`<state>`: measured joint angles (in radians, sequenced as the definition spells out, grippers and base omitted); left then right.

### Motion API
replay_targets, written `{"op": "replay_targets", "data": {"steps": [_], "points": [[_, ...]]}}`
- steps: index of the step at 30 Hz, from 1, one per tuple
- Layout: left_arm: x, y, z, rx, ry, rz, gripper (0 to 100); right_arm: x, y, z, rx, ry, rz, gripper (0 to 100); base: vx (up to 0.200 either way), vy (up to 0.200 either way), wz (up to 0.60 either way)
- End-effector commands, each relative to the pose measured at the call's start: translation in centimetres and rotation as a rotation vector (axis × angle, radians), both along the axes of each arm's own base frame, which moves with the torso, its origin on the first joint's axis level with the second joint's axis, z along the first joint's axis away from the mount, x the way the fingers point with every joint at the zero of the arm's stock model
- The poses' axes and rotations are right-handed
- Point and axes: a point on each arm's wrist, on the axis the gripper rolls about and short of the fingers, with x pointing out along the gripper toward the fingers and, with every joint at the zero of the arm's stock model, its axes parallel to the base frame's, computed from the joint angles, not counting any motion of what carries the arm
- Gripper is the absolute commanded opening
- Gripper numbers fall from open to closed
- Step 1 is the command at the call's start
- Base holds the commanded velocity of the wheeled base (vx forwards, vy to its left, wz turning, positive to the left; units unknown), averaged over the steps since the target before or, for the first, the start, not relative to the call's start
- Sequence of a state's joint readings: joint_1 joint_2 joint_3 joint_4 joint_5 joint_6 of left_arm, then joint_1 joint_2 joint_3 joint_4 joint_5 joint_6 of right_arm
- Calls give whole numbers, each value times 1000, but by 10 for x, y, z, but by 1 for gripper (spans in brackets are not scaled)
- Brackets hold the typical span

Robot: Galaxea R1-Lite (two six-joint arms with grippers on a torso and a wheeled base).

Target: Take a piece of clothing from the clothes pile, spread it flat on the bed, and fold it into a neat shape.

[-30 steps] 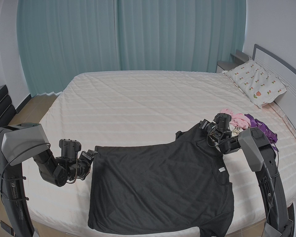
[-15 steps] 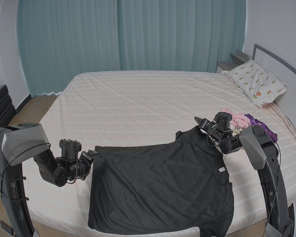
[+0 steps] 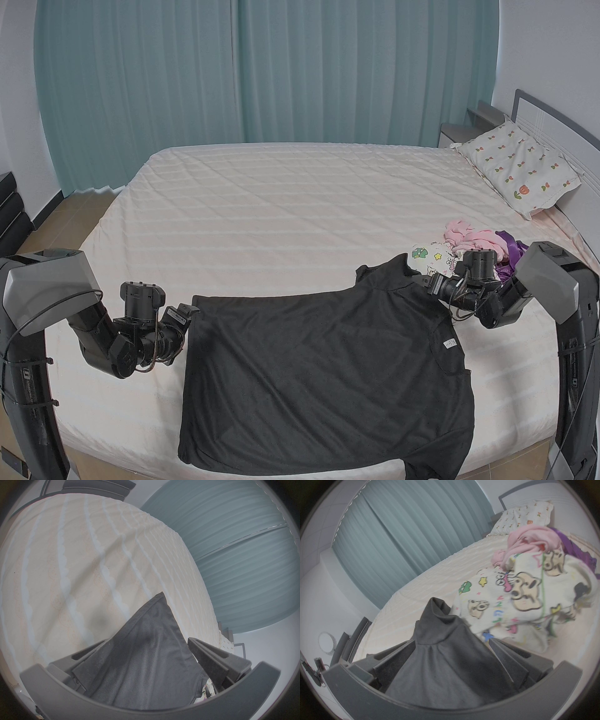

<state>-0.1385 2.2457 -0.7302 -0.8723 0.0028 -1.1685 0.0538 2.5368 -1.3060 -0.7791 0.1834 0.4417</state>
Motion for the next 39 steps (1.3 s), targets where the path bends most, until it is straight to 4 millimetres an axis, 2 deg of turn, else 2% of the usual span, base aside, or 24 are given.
{"op": "replay_targets", "data": {"steps": [1, 8, 11, 15, 16, 18, 29, 39], "points": [[0, 0, -1, 0, 3, -1, 100, -7, -16, 5, -19, -4, -7, 100, 0, 0, 0], [0, 0, -1, 0, 3, -1, 100, 3, -12, -7, -17, -1, 3, 100, 0, 0, 0], [0, 0, -1, 0, 3, -1, 100, 14, -8, -21, -16, -5, 11, 100, 0, 0, 0], [0, 0, -1, 1, 2, -2, 100, 16, -2, -32, -18, 36, 24, 100, 0, 0, 0], [0, 0, -1, 1, 2, -2, 100, 17, -1, -34, -18, 36, 27, 0, 0, 0, 0], [0, 0, -1, 1, 2, -2, 100, 20, -1, -37, -16, 30, 24, 0, 0, 0, 0], [0, -1, -1, 1, 2, -3, 100, 42, -11, -26, -25, -61, -53, 0, 0, 0, 0], [-1, -1, -1, 1, 2, -5, 100, 47, -10, -29, -29, -78, -62, 0, 0, 0, 0]]}}
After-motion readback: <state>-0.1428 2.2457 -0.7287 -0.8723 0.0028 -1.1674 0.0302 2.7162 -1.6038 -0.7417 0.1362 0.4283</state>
